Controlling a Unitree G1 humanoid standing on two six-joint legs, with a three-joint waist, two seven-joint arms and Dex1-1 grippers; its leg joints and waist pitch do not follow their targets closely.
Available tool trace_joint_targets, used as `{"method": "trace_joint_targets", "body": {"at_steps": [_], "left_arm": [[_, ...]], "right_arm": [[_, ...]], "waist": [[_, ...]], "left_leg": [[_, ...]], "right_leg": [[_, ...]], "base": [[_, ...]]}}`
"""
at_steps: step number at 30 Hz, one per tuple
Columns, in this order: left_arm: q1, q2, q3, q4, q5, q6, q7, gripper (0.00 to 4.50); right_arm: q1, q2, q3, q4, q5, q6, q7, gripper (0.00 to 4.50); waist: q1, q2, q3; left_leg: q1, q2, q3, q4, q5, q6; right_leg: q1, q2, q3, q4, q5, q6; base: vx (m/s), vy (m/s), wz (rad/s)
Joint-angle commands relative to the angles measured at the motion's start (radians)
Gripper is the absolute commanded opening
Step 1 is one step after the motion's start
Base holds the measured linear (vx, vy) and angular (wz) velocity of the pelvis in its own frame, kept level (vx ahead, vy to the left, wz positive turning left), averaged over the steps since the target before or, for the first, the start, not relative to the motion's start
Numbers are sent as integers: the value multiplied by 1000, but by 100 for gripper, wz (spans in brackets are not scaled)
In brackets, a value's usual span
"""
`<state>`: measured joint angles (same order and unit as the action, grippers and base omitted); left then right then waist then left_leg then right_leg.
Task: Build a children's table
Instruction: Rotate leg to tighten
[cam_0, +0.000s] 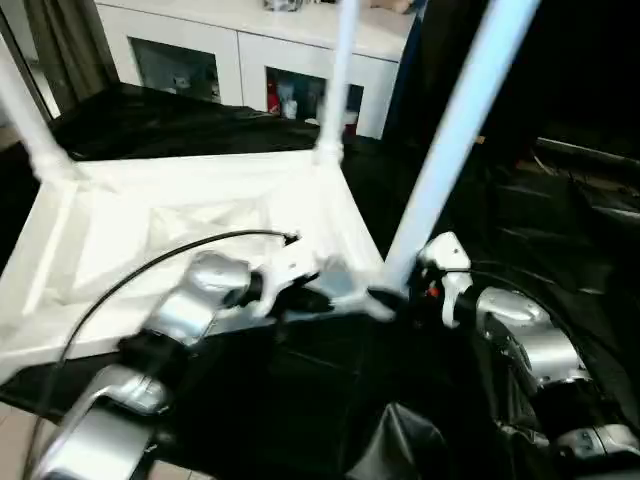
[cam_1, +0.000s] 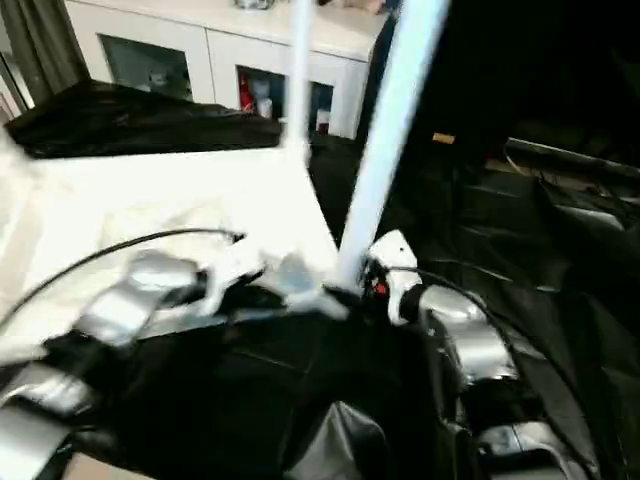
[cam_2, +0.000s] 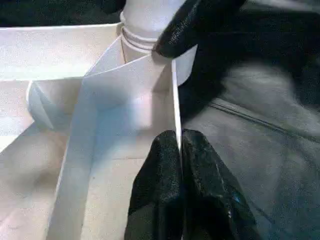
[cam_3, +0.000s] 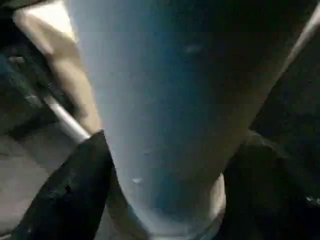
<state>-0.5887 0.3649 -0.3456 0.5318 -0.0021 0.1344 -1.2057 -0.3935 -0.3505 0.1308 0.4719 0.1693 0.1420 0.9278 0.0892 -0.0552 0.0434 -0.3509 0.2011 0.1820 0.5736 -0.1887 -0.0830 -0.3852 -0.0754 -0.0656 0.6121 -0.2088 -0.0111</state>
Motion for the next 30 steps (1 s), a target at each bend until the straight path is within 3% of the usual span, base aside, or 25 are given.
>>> {"method": "trace_joint_targets", "body": {"at_steps": [1, 10, 12, 22, 30], "left_arm": [[39, 1, -26, -16, -33, 10, -83, 0], [76, 47, -9, -86, -52, 42, -109, 0], [77, 50, -9, -92, -54, 46, -110, 0], [83, 55, -2, -117, -54, 68, -113, 0], [63, 9, 18, -88, -43, 77, -30, 0]], "right_arm": [[2, -42, 3, -24, 9, 4, 49, 377], [16, -67, 23, -41, 8, 8, 122, 377], [15, -65, 24, -40, 11, 10, 123, 377], [23, -55, 26, -48, 24, 32, 131, 282], [10, 11, -36, 7, 11, 35, -60, 267]], "waist": [[2, -1, -52], [1, -8, -49], [1, -4, -49], [0, -3, -52], [-9, -1, -50]], "left_leg": [[3, 40, -10, -64, -150, 61], [5, 39, -7, -64, -154, 54], [6, 39, -8, -64, -152, 51], [5, 37, -7, -61, -128, 58], [4, 35, -9, -64, -150, 31]], "right_leg": [[45, -73, 48, -61, -78, -238], [41, -73, 50, -67, -138, -224], [40, -73, 50, -67, -140, -222], [44, -71, 49, -62, -90, -234], [42, -71, 50, -65, -124, -228]], "base": [[0, 0, 0], [0, 0, 0], [0, 0, 0], [0, 0, 0], [0, 0, 0]]}}
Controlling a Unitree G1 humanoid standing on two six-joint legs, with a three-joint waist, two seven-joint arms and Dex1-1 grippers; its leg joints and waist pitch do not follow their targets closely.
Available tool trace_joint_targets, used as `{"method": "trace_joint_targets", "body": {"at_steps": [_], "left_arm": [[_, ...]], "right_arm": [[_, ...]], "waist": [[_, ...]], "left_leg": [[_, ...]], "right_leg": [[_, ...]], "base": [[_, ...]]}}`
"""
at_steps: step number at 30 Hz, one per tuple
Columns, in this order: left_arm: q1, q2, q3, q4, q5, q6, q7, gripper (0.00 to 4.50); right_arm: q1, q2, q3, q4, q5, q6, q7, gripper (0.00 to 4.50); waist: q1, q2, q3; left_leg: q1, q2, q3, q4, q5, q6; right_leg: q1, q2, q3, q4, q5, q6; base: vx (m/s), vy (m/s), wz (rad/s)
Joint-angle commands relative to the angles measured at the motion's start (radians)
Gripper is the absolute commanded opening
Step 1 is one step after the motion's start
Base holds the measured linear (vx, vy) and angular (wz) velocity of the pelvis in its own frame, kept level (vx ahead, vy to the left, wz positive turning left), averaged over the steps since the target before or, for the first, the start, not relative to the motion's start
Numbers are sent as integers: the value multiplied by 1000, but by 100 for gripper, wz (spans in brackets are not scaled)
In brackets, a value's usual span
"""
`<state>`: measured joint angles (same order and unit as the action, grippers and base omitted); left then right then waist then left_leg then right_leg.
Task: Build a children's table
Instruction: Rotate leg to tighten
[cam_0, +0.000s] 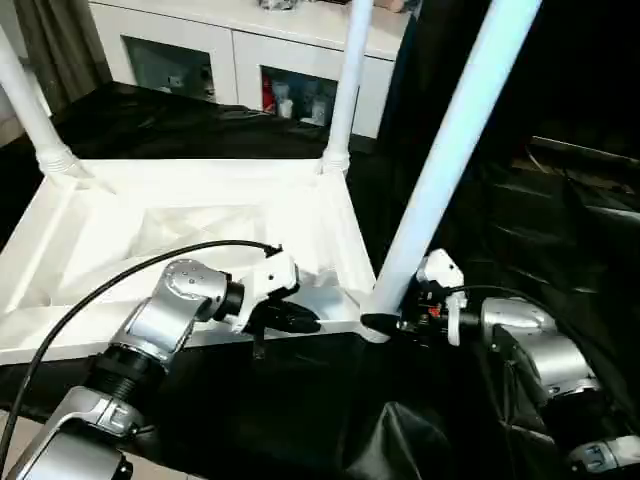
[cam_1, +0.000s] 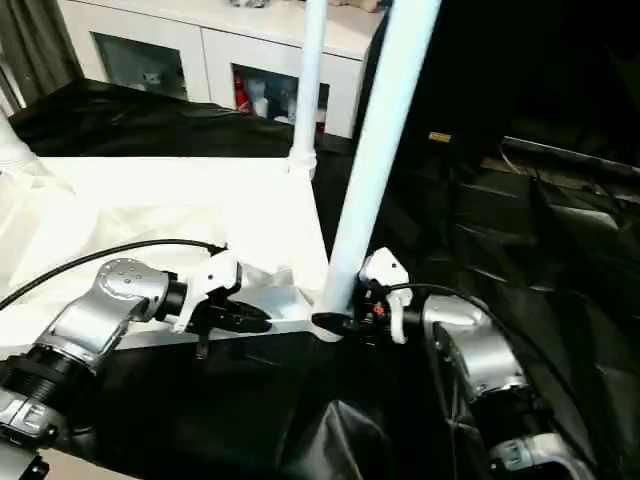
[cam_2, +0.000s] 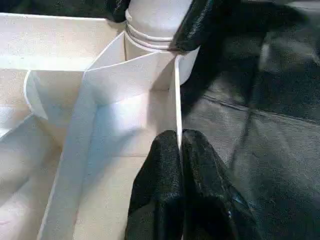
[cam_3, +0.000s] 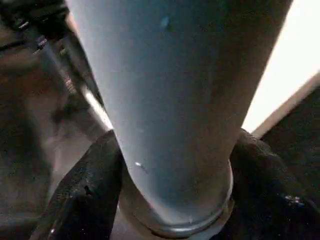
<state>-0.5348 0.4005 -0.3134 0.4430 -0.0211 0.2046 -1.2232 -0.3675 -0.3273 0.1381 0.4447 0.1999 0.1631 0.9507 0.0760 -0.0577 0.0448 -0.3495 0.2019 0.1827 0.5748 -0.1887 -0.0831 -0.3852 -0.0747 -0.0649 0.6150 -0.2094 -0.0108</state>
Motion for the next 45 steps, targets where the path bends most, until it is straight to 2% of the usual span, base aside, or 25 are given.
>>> {"method": "trace_joint_targets", "body": {"at_steps": [1, 2, 4, 5, 8, 9, 10, 11, 12, 14, 15, 17, 18, 21, 25, 30, 35, 36, 37, 38, 39, 44, 45], "left_arm": [[-13, -58, -12, 38, 1, 5, 53, 0], [-28, -76, -14, 63, 18, 3, 91, 0], [-40, -89, -16, 82, 30, 2, 118, 0], [-84, -141, -10, 150, 60, 10, 226, 0], [-141, -207, 3, 232, 91, 23, 366, 0], [-163, -235, 8, 266, 100, 30, 422, 0], [-178, -253, 11, 288, 106, 36, 458, 0], [-194, -273, 7, 314, 119, 35, 494, 0], [-205, -285, 4, 332, 129, 33, 517, 0], [-224, -304, -3, 369, 149, 19, 540, 0], [-229, -310, -4, 383, 152, 13, 537, 0], [-224, -306, -6, 377, 151, 13, 519, 0], [-223, -303, -7, 377, 150, 12, 507, 0], [-220, -297, -7, 376, 148, 12, 490, 0], [-189, -241, -20, 328, 131, 15, 371, 0], [-134, -156, -43, 247, 101, -8, 182, 0], [-58, -59, -67, 113, 34, -15, -14, 0], [-46, -42, -69, 90, 24, -12, -39, 0], [-36, -28, -68, 73, 17, -5, -56, 0], [-28, -17, -65, 57, 10, 7, -69, 0], [-21, -8, -62, 43, 6, 14, -76, 0], [6, 21, -53, -11, -12, 36, -102, 0], [11, 26, -53, -22, -15, 41, -107, 0]], "right_arm": [[-26, 18, -66, 62, -26, 23, -170, 267], [-31, 35, -76, 76, -29, 28, -214, 266], [-35, 46, -83, 84, -32, 31, -244, 266], [-46, 85, -102, 108, -44, 37, -348, 266], [-57, 132, -117, 129, -61, 46, -464, 266], [-64, 154, -117, 141, -73, 51, -516, 266], [-69, 168, -118, 149, -82, 54, -551, 266], [-73, 189, -110, 152, -94, 53, -582, 266], [-76, 202, -104, 154, -103, 52, -601, 266], [-75, 229, -81, 146, -115, 46, -608, 266], [-74, 237, -68, 140, -122, 39, -604, 266], [-66, 238, -60, 125, -120, 28, -580, 266], [-63, 238, -63, 115, -108, 27, -561, 322], [-59, 236, -67, 101, -91, 28, -535, 342], [-52, 161, -55, 51, -57, 40, -395, 380], [-37, 36, -23, 11, -51, 22, -193, 380], [-28, -29, -27, -19, -34, 33, -73, 380], [-26, -36, -26, -25, -29, 35, -56, 380], [-24, -43, -23, -31, -23, 38, -36, 380], [-21, -53, -16, -37, -17, 38, -11, 380], [-17, -61, -9, -44, -13, 39, 8, 380], [-7, -79, 5, -61, 2, 50, 67, 380], [-5, -81, 8, -62, 1, 50, 78, 354]], "waist": [[5, 2, -52], [3, 3, -51], [5, 2, -52], [7, 2, -52], [13, 3, -54], [17, 2, -56], [17, 6, -56], [19, 8, -56], [20, 5, -57], [24, 9, -57], [24, 6, -57], [26, 11, -55], [27, 7, -54], [28, 7, -54], [23, 4, -52], [15, 5, -53], [13, 9, -53], [13, 4, -53], [13, 10, -53], [13, 10, -52], [13, 5, -51], [14, 4, -50], [14, 4, -50]], "left_leg": [[5, 35, -10, -65, -154, 28], [8, 35, -9, -66, -161, 19], [8, 34, -9, -65, -165, 10], [7, 32, -7, -64, -150, 12], [11, 31, -7, -63, -138, 2], [9, 32, -8, -62, -133, 4], [9, 32, -7, -62, -126, 5], [9, 31, -7, -62, -124, 3], [8, 30, -7, -62, -121, 7], [6, 29, -8, -62, -118, 12], [7, 29, -7, -62, -124, 16], [8, 31, -8, -65, -150, 13], [8, 31, -8, -65, -164, 12], [6, 32, -9, -65, -165, 16], [3, 33, -11, -68, -175, 28], [-2, 34, -10, -64, -153, 48], [4, 40, -9, -64, -141, 50], [4, 40, -8, -64, -139, 53], [5, 42, -8, -65, -142, 53], [7, 41, -6, -64, -144, 54], [6, 40, -5, -65, -145, 53], [6, 39, -5, -65, -146, 47], [6, 39, -5, -65, -149, 46]], "right_leg": [[43, -72, 49, -68, -130, -226], [37, -70, 50, -71, -145, -224], [40, -72, 50, -74, -164, -218], [39, -70, 51, -73, -142, -210], [37, -70, 52, -71, -129, -207], [42, -73, 51, -70, -117, -208], [41, -72, 52, -69, -103, -209], [41, -71, 51, -68, -89, -208], [42, -71, 51, -68, -81, -205], [46, -73, 51, -69, -75, -198], [45, -72, 51, -71, -76, -194], [44, -74, 50, -76, -110, -189], [44, -74, 50, -78, -130, -186], [45, -74, 50, -77, -134, -181], [47, -74, 48, -78, -149, -183], [48, -75, 49, -75, -119, -201], [42, -72, 49, -66, -74, -236], [44, -73, 49, -64, -61, -241], [43, -72, 49, -62, -57, -246], [41, -72, 49, -64, -57, -247], [42, -71, 49, -64, -59, -249], [42, -73, 50, -65, -86, -239], [42, -73, 50, -67, -99, -236]], "base": [[0, 0, 0], [0, 0, 0], [0, 0, 0], [0, 0, 0], [0, 0, 0], [0, 0, 0], [0, 0, 0], [0, 0, 0], [0, 0, 0], [0, 0, 0], [0, 0, 0], [0, 0, 0], [0, 0, 0], [0, 0, 0], [0, 0, 0], [0, 0, 0], [0, 0, 0], [0, 0, 0], [0, 0, 0], [0, 0, 0], [0, 0, 0], [0, 0, 0], [0, 0, 0]]}}
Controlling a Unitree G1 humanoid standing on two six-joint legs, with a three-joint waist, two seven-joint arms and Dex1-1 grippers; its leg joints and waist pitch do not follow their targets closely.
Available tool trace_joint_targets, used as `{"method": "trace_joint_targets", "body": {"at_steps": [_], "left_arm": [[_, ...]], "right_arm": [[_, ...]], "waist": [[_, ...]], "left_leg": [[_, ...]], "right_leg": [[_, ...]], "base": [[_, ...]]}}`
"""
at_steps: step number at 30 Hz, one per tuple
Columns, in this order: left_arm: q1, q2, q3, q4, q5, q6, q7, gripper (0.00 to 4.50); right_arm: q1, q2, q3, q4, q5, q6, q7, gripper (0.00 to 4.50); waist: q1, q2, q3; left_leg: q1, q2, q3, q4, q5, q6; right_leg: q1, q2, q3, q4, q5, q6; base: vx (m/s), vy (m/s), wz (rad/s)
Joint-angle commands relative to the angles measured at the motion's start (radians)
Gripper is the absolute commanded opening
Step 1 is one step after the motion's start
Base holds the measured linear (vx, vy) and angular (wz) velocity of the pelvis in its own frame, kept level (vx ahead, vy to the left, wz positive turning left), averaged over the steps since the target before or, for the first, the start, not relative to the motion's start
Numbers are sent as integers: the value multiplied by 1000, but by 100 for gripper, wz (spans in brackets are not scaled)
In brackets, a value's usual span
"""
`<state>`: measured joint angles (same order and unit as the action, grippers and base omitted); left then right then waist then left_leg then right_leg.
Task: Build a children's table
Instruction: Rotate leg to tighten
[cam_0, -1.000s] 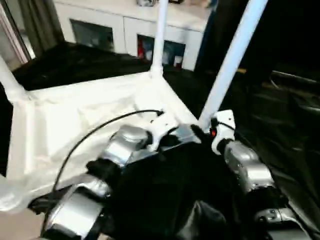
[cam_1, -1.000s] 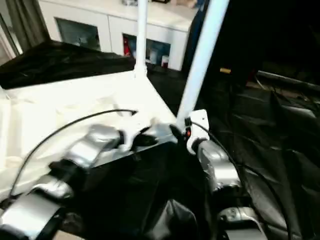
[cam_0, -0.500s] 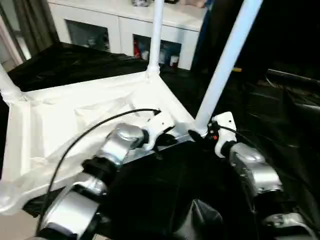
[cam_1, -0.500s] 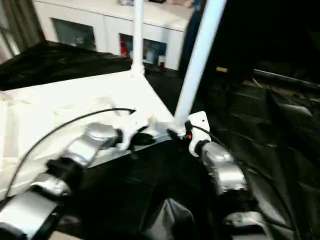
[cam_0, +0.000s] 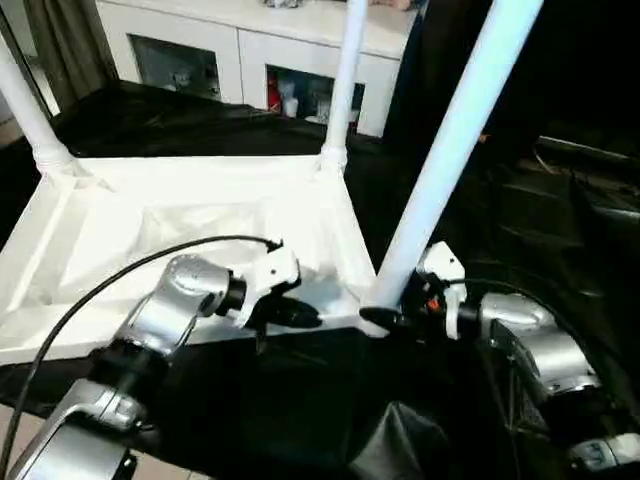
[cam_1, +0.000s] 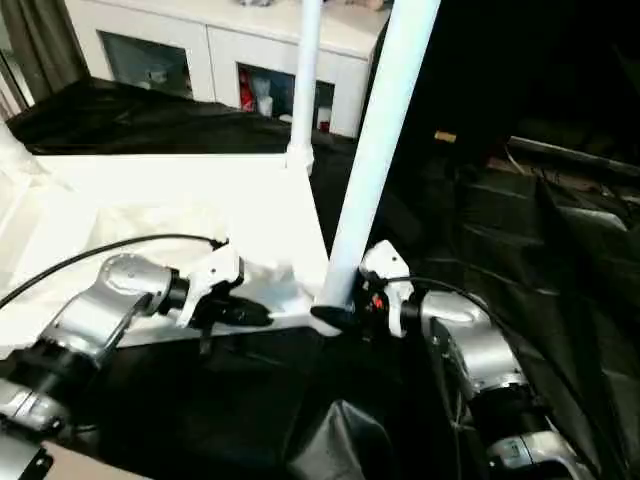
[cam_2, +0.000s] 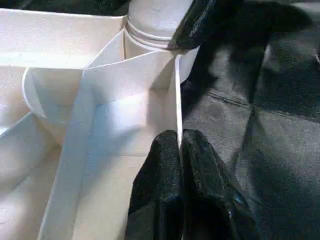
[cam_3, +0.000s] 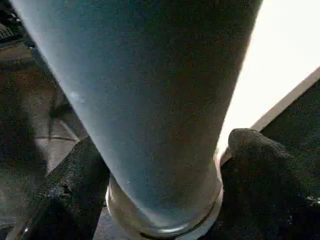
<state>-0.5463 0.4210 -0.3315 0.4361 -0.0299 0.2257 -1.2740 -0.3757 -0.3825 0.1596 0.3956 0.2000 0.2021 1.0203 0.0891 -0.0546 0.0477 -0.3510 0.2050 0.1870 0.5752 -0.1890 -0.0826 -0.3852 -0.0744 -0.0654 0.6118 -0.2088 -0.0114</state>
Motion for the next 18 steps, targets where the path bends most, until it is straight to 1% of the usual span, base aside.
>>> {"method": "trace_joint_targets", "body": {"at_steps": [1, 3, 4, 5, 7, 8, 9, 10, 11, 12, 13, 14, 15, 18], "left_arm": [[26, 9, -35, -23, -8, 24, -59, 0], [34, 17, -36, -43, -12, 34, -65, 0], [37, 18, -35, -50, -14, 38, -66, 0], [37, 18, -35, -50, -14, 38, -66, 0], [41, 20, -36, -60, -17, 45, -66, 0], [43, 22, -38, -67, -20, 50, -65, 0], [44, 23, -39, -70, -21, 52, -65, 0], [44, 23, -39, -71, -21, 53, -65, 0], [46, 25, -40, -75, -22, 56, -66, 0], [48, 27, -41, -79, -23, 58, -68, 0], [49, 29, -41, -82, -23, 59, -69, 0], [50, 29, -42, -84, -23, 61, -69, 0], [50, 29, -42, -84, -23, 61, -68, 0], [50, 23, -38, -81, -16, 64, -45, 0]], "right_arm": [[5, -27, -13, -13, 1, 11, 15, 347], [8, -26, -15, -14, 6, 14, 26, 342], [9, -27, -13, -14, 9, 14, 27, 328], [9, -27, -13, -14, 9, 14, 27, 328], [11, -27, -10, -16, 12, 14, 29, 306], [16, -26, -7, -18, 12, 13, 30, 303], [18, -25, -7, -20, 14, 16, 33, 290], [20, -24, -7, -20, 15, 18, 35, 290], [21, -23, -7, -21, 15, 17, 35, 273], [24, -22, -7, -23, 15, 18, 36, 271], [26, -21, -6, -24, 14, 18, 36, 270], [28, -19, -6, -24, 13, 17, 31, 270], [29, -18, -6, -24, 13, 17, 30, 264], [30, -7, -11, -13, 3, 16, -10, 263]], "waist": [[1, 2, -53], [1, 3, -53], [1, 2, -53], [1, 3, -54], [1, 6, -55], [1, 4, -55], [2, 4, -55], [2, 5, -56], [2, 5, -56], [1, 5, -57], [2, 7, -56], [1, 5, -57], [1, 8, -56], [1, 8, -57]], "left_leg": [[8, 37, -9, -65, -150, 44], [7, 37, -10, -65, -150, 43], [7, 36, -9, -65, -147, 42], [8, 37, -10, -65, -143, 42], [8, 35, -9, -64, -136, 41], [7, 35, -9, -63, -135, 44], [7, 35, -9, -63, -131, 44], [6, 34, -9, -62, -123, 45], [6, 34, -9, -62, -121, 46], [7, 35, -9, -62, -118, 47], [6, 34, -10, -62, -120, 47], [7, 34, -9, -62, -123, 46], [8, 34, -9, -63, -131, 44], [8, 34, -10, -63, -130, 38]], "right_leg": [[42, -74, 50, -63, -102, -236], [42, -73, 50, -63, -103, -234], [42, -73, 50, -63, -101, -233], [42, -72, 50, -62, -95, -234], [42, -72, 50, -60, -81, -237], [43, -71, 50, -60, -76, -237], [44, -71, 50, -59, -72, -237], [45, -71, 50, -58, -60, -238], [44, -70, 50, -58, -55, -239], [45, -70, 49, -56, -49, -241], [45, -70, 49, -57, -49, -242], [45, -70, 49, -57, -53, -242], [44, -70, 49, -59, -64, -242], [45, -70, 49, -58, -63, -241]], "base": [[0, 0, 0], [0, 0, 0], [0, 0, 0], [0, 0, 0], [0, 0, 0], [0, 0, 0], [0, 0, 0], [0, 0, 0], [0, 0, 0], [0, 0, 0], [0, 0, 0], [0, 0, 0], [0, 0, 0], [0, 0, 0]]}}
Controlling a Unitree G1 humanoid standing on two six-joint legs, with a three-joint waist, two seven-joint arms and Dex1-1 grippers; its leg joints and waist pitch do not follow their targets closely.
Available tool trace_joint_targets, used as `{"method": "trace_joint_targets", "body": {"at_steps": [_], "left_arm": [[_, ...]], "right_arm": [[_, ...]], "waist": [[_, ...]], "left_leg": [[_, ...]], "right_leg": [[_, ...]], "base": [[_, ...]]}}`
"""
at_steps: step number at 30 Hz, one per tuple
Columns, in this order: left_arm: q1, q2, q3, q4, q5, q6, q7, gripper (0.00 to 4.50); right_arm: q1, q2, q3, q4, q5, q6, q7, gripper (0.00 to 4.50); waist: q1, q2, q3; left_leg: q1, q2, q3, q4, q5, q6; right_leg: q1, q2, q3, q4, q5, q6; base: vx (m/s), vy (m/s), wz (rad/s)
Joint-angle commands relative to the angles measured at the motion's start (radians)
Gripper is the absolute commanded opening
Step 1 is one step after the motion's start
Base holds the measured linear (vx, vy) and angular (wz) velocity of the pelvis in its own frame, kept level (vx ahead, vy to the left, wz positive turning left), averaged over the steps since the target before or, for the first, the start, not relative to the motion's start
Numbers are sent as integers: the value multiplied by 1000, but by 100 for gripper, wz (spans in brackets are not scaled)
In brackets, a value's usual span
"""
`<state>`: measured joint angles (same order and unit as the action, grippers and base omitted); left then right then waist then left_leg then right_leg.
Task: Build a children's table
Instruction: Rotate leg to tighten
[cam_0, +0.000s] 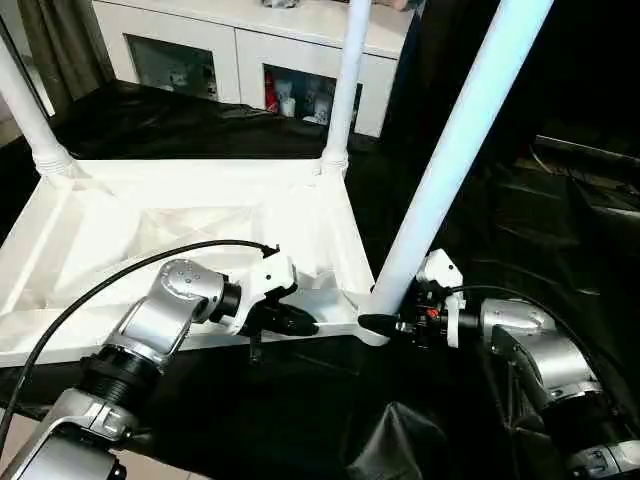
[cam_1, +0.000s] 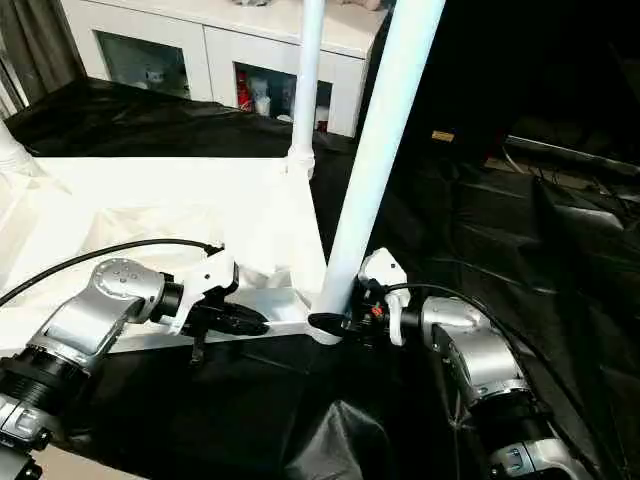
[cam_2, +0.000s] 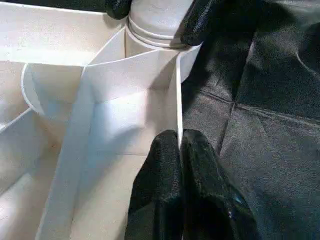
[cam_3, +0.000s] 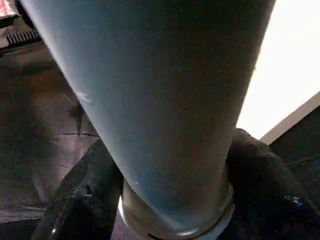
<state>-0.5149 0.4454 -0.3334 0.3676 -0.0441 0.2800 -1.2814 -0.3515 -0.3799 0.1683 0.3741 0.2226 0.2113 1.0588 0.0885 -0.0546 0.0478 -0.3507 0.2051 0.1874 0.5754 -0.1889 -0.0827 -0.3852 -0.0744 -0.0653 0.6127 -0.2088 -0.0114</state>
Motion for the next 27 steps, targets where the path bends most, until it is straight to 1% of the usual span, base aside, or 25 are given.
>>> {"method": "trace_joint_targets", "body": {"at_steps": [1, 2, 3, 4, 5, 6, 7, 8, 9, 10, 11, 12, 13, 14, 15, 16, 17, 18, 20, 21, 22, 23, 25, 26, 27], "left_arm": [[5, -22, -28, 19, 18, 9, 25, 0], [-3, -33, -25, 35, 29, 10, 57, 0], [-15, -49, -21, 60, 44, 7, 101, 0], [-22, -57, -18, 72, 51, 6, 123, 0], [-55, -99, -5, 134, 80, 2, 228, 0], [-72, -119, 2, 163, 90, 2, 274, 0], [-91, -142, 9, 193, 99, 8, 325, 0], [-108, -161, 15, 219, 108, 15, 371, 0], [-142, -201, 22, 270, 119, 18, 443, 0], [-148, -208, 24, 278, 119, 19, 453, 0], [-154, -216, 25, 287, 120, 20, 464, 0], [-172, -238, 27, 313, 123, 22, 493, 0], [-209, -282, 28, 368, 133, 23, 558, 0], [-229, -307, 27, 398, 140, 19, 588, 0], [-243, -324, 25, 417, 142, 16, 604, 0], [-248, -331, 24, 423, 142, 14, 605, 0], [-253, -336, 25, 433, 144, 8, 606, 0], [-256, -339, 24, 439, 145, 3, 604, 0], [-264, -345, 23, 464, 150, -15, 596, 0], [-264, -342, 18, 471, 150, -30, 579, 0], [-259, -337, 15, 465, 149, -35, 564, 0], [-258, -333, 14, 469, 148, -42, 552, 0], [-251, -325, 11, 460, 143, -57, 523, 0], [-244, -315, 9, 450, 137, -59, 495, 0], [-236, -303, 4, 437, 134, -65, 465, 0]], "right_arm": [[-2, 8, -31, 42, -41, 0, -122, 262], [-6, 18, -36, 58, -52, -6, -156, 262], [-11, 31, -45, 75, -58, -7, -195, 262], [-13, 38, -50, 83, -61, -7, -213, 262], [-25, 74, -79, 121, -65, -4, -309, 262], [-32, 92, -94, 138, -65, -2, -354, 261], [-39, 113, -111, 154, -62, 5, -401, 261], [-44, 130, -123, 166, -63, 9, -444, 261], [-53, 165, -143, 183, -66, 17, -531, 261], [-55, 171, -146, 186, -66, 19, -544, 261], [-57, 178, -149, 188, -66, 21, -557, 261], [-62, 198, -154, 197, -69, 27, -599, 261], [-77, 242, -161, 214, -75, 33, -683, 261], [-84, 268, -155, 217, -80, 35, -717, 261], [-87, 284, -142, 214, -88, 34, -728, 261], [-86, 289, -126, 205, -96, 31, -716, 261], [-87, 293, -118, 204, -105, 26, -711, 261], [-86, 295, -109, 200, -111, 18, -699, 261], [-80, 294, -99, 185, -114, -3, -676, 261], [-74, 287, -104, 171, -100, -16, -648, 293], [-72, 277, -110, 164, -88, -22, -628, 311], [-71, 268, -118, 159, -81, -28, -615, 324], [-71, 249, -119, 150, -73, -29, -582, 331], [-72, 226, -121, 143, -66, -26, -549, 345], [-73, 204, -121, 134, -57, -21, -510, 360]], "waist": [[1, 7, -56], [0, 6, -55], [0, 6, -53], [-2, 2, -52], [-1, 5, -51], [2, 1, -51], [0, 1, -50], [0, 0, -49], [3, 0, -51], [2, -1, -50], [4, 1, -52], [5, -2, -54], [5, 7, -55], [6, 8, -56], [6, 6, -57], [5, 7, -56], [9, 5, -58], [9, 11, -59], [9, 7, -58], [11, 7, -58], [12, 8, -57], [14, 8, -57], [15, 8, -56], [16, 6, -55], [15, 5, -55]], "left_leg": [[7, 33, -10, -63, -130, 38], [7, 34, -10, -64, -133, 32], [10, 33, -10, -64, -153, 23], [10, 32, -9, -65, -163, 20], [12, 32, -9, -66, -188, 9], [14, 31, -11, -66, -202, -2], [15, 31, -10, -67, -210, -5], [19, 31, -9, -66, -223, -12], [17, 33, -12, -68, -223, -15], [13, 31, -11, -68, -215, -15], [15, 32, -12, -69, -216, -19], [11, 31, -13, -68, -201, -15], [10, 31, -13, -68, -186, -15], [13, 30, -12, -66, -177, -19], [13, 28, -11, -66, -175, -21], [11, 28, -11, -67, -175, -20], [9, 28, -11, -65, -166, -12], [6, 27, -11, -65, -159, -5], [7, 27, -10, -65, -159, 4], [7, 27, -9, -64, -163, 10], [7, 28, -9, -65, -167, 12], [9, 29, -9, -65, -176, 14], [6, 29, -9, -66, -179, 18], [4, 29, -12, -68, -187, 19], [6, 30, -11, -66, -190, 24]], "right_leg": [[44, -69, 49, -59, -61, -241], [43, -70, 49, -60, -70, -240], [40, -71, 49, -65, -104, -236], [40, -70, 50, -68, -125, -232], [38, -72, 51, -73, -174, -222], [37, -75, 50, -77, -227, -207], [34, -74, 51, -81, -252, -198], [29, -74, 51, -86, -281, -187], [32, -77, 50, -86, -293, -178], [32, -74, 51, -87, -290, -171], [29, -75, 51, -87, -286, -167], [35, -76, 50, -83, -261, -164], [34, -75, 51, -81, -241, -163], [31, -75, 51, -80, -213, -169], [32, -71, 50, -78, -197, -170], [35, -72, 51, -79, -193, -170], [38, -74, 51, -77, -166, -171], [40, -73, 51, -75, -140, -173], [41, -71, 50, -74, -119, -179], [41, -73, 50, -75, -123, -182], [41, -74, 50, -76, -131, -182], [41, -74, 50, -78, -148, -181], [42, -74, 50, -80, -161, -177], [45, -75, 48, -81, -184, -169], [43, -74, 49, -82, -186, -169]], "base": [[0, 0, 0], [0, 0, 0], [0, 0, 0], [0, 0, 0], [0, 0, 0], [0, 0, 0], [0, 0, 0], [0, 0, 0], [0, 0, 0], [0, 0, 0], [0, 0, 0], [0, 0, 0], [0, 0, 0], [0, 0, 0], [0, 0, 0], [0, 0, 0], [0, 0, 0], [0, 0, 0], [0, 0, 0], [0, 0, 0], [0, 0, 0], [0, 0, 0], [0, 0, 0], [0, 0, 0], [0, 0, 0]]}}
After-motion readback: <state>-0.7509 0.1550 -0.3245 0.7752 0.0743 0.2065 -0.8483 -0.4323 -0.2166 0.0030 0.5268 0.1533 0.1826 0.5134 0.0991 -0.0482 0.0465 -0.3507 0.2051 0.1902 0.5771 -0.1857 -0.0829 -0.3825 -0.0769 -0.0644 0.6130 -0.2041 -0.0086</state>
